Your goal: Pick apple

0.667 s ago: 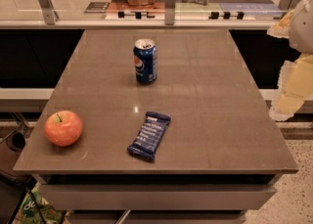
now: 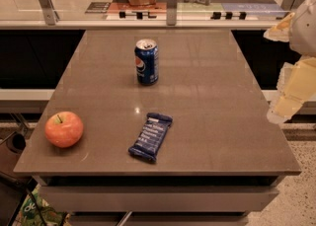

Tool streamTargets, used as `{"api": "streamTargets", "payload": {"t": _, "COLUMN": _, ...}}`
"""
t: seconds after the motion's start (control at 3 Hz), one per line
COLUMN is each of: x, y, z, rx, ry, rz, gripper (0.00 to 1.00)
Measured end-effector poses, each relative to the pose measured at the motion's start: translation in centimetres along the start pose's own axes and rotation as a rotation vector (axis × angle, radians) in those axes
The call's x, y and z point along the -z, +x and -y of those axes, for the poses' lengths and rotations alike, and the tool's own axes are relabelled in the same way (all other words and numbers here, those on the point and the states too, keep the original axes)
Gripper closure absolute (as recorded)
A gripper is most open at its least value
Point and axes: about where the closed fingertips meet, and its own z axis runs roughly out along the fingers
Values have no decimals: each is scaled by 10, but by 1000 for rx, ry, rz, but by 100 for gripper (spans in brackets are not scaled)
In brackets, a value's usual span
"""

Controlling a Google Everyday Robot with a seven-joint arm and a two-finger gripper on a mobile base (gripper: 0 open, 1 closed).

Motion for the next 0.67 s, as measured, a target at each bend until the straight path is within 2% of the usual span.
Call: {"api": "streamTargets", "payload": {"t": 0.67, "x": -57, "y": -52, "z": -32, "rx": -15, "ry": -130, "rz": 287, "gripper": 0}}
